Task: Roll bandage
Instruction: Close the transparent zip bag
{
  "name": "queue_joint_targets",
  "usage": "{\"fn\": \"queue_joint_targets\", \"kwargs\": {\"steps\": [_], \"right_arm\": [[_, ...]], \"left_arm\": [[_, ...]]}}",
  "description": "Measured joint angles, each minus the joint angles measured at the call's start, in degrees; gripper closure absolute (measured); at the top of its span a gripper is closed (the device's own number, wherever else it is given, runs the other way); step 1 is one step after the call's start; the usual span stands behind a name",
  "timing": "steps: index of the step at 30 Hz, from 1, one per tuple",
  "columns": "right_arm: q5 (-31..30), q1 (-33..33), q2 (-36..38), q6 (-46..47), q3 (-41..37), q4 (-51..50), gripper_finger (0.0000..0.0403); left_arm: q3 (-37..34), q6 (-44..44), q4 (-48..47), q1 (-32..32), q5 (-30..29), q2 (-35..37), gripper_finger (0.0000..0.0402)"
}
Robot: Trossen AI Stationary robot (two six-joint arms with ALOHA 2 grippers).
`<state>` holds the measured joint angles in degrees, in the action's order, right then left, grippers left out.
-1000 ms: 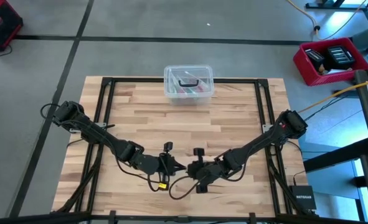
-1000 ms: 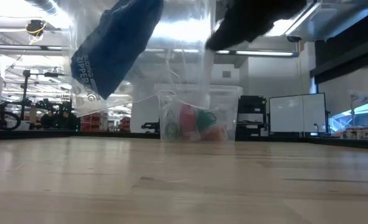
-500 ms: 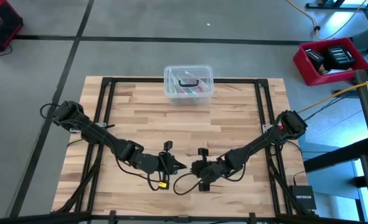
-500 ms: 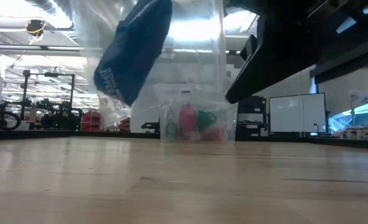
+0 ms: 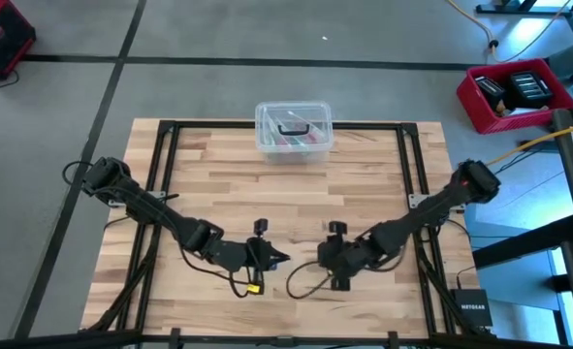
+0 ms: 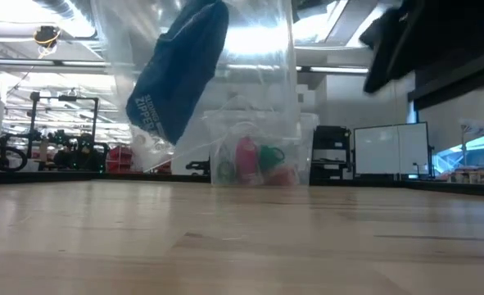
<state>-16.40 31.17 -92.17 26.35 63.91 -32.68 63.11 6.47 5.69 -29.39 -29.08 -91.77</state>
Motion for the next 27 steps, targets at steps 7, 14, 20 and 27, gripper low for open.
{"fn": "queue_joint_targets", "kwargs": {"steps": [7, 14, 20, 27], "right_arm": [[-8.41, 3.87, 2.32, -7.66, -7.32, 17.69, 0.0193], [-13.39, 3.59, 2.06, -14.02, -10.54, 34.41, 0.0192], [-10.25, 0.02, -0.65, -18.02, -10.56, 42.3, 0.0192], [-7.93, -4.78, -3.58, -21.64, -10.54, 43.96, 0.024]], "left_arm": [[-4.42, -3.9, 12.05, -0.82, -0.96, 0.0, 0.0401], [-10.32, -3.98, 20.38, -0.01, 1.0, -0.06, 0.0401], [-10.62, -6.1, 20.53, 0.22, 1.29, -0.55, 0.0401], [-10.62, -9.82, 20.51, 1.72, 4.06, -0.48, 0.0401]]}}
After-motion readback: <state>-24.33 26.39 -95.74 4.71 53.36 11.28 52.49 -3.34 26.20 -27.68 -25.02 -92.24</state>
